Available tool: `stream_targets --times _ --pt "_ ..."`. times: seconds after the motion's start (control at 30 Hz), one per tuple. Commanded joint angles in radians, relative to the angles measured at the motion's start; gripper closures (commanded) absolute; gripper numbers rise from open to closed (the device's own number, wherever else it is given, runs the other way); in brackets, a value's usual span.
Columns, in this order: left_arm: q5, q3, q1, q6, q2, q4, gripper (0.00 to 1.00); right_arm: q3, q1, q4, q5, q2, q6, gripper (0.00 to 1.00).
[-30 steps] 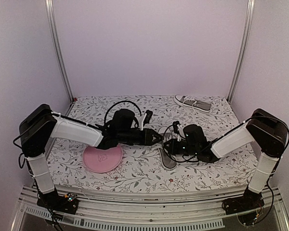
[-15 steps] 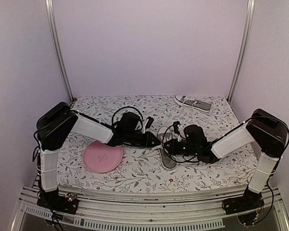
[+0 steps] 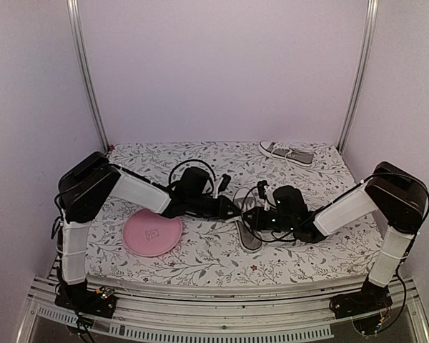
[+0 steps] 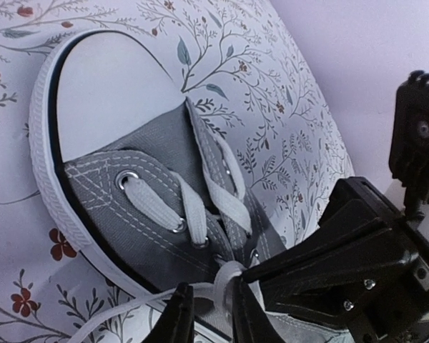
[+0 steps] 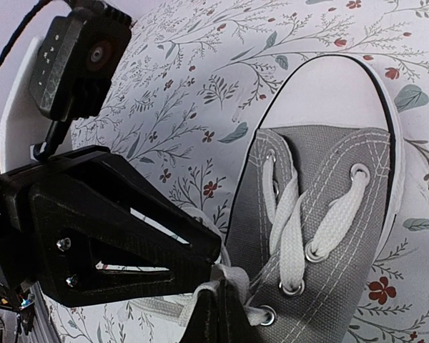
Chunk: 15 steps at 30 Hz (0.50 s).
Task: Tie the shoes
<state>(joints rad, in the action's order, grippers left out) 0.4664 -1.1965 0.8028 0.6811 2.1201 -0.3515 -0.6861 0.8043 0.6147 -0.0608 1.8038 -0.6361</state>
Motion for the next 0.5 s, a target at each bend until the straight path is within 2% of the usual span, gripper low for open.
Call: stream_targets --times 0.0,0.2,0.47 --pt "0.039 -0.013 -0.001 0.011 0.021 -0.038 0.83 0.020 -0.007 -0.016 0.023 -0.013 -0.006 0.98" --pt "0.020 0.003 -0.002 0.029 0.019 -0.051 0.86 0.041 -0.009 0.014 0.015 -0.022 -0.013 0.98" --pt "0.018 0.024 0.000 0.058 0.020 -0.084 0.86 0.076 -0.015 0.049 -0.008 -0.019 -0.026 0.98"
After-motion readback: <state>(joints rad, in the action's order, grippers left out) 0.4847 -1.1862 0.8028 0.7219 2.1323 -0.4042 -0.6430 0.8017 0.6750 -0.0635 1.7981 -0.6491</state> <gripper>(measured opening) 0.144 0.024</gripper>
